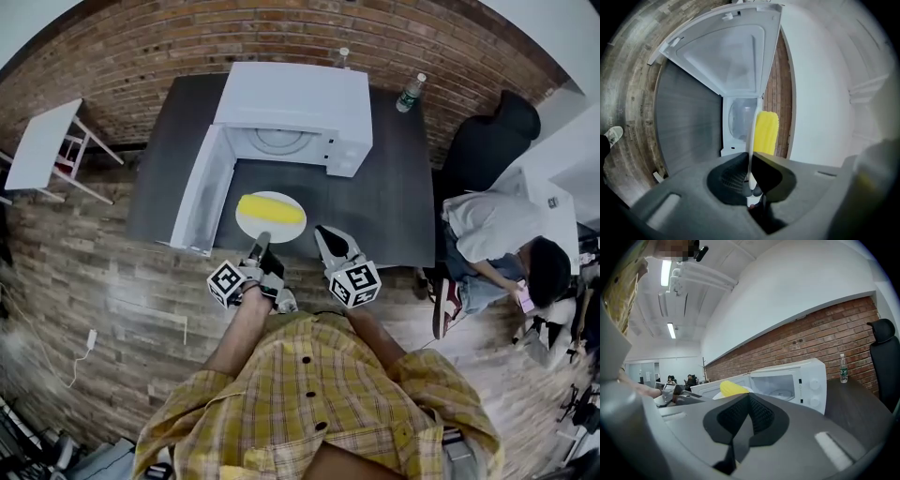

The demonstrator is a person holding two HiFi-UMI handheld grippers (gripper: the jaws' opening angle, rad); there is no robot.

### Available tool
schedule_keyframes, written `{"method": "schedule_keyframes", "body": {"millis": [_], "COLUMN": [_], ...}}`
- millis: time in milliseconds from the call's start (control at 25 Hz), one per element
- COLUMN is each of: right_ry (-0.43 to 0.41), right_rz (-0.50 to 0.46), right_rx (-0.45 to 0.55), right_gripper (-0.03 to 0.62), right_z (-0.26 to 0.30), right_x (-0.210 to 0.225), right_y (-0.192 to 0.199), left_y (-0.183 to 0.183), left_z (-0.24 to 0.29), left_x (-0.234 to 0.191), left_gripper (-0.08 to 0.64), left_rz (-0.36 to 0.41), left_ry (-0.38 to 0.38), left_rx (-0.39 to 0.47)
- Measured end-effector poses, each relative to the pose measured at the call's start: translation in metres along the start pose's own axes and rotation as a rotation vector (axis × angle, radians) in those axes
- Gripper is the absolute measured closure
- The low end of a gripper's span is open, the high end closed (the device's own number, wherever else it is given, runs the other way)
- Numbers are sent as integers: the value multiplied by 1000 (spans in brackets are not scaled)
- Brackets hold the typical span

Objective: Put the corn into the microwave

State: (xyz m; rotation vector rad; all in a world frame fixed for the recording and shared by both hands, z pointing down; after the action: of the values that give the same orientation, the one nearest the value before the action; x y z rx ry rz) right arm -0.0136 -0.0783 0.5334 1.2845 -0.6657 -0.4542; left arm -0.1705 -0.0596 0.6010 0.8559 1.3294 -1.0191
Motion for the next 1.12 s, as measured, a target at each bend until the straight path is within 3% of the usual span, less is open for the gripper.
{"method": "schedule_keyframes", "body": {"millis": [560,1120], "right_ry": [-10,1], "right_rz": [-38,-15], "right_rx": [-41,-21], "right_gripper": [591,591], "right_z": [23,48], "right_x": [3,48], "right_y": [-3,-4], "left_y": [-11,-25], "left_z": [27,73], "left_x": [-4,-12], "left_gripper": [538,534], "left_rz": [0,-9], "left_ry": [-10,-38], "left_rx": [-42,-12]}}
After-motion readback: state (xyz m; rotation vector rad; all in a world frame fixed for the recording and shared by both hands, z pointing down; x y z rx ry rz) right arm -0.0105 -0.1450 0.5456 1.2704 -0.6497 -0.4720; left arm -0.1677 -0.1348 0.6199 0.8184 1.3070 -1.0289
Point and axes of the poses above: the fingertips, and each gripper's own axes: z forward along the fingers, x to its right, y out of its underside, the point moved 3 cm from there along -z, backward along the fingers, and after that the axes turned 1 degree about x, right-handed, at the moved point
